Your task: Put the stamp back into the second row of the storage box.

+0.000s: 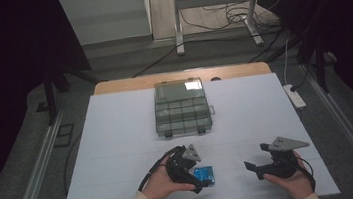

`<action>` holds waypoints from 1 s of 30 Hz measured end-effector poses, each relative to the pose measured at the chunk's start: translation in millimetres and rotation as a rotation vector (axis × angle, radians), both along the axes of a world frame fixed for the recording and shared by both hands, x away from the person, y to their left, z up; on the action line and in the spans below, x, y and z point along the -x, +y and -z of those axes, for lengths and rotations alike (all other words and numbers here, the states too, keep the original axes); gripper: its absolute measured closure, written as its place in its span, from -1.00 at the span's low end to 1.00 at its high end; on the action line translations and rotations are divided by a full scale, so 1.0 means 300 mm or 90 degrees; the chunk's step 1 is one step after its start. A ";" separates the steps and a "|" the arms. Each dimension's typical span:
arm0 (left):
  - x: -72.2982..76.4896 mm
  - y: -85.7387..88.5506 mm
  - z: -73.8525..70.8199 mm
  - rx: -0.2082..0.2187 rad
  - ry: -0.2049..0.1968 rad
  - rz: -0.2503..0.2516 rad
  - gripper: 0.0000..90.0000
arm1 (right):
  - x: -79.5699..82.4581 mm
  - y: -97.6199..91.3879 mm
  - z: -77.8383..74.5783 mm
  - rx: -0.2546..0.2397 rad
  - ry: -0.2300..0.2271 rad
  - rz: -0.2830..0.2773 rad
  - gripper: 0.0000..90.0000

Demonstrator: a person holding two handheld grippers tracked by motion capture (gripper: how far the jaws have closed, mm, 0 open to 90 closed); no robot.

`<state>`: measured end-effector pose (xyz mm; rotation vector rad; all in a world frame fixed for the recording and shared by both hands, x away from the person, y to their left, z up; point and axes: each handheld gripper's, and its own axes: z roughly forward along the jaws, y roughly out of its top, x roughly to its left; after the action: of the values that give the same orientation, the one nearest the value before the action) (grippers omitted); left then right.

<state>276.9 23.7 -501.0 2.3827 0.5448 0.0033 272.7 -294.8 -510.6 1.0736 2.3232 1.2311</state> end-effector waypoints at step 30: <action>-0.019 -0.068 0.064 -0.069 0.003 0.042 -0.83 | -0.001 0.001 0.002 0.003 0.003 -0.003 -0.82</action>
<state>282.5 3.4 -520.1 2.5060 0.4795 -0.0023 273.0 -294.6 -511.3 1.0715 2.3330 1.2253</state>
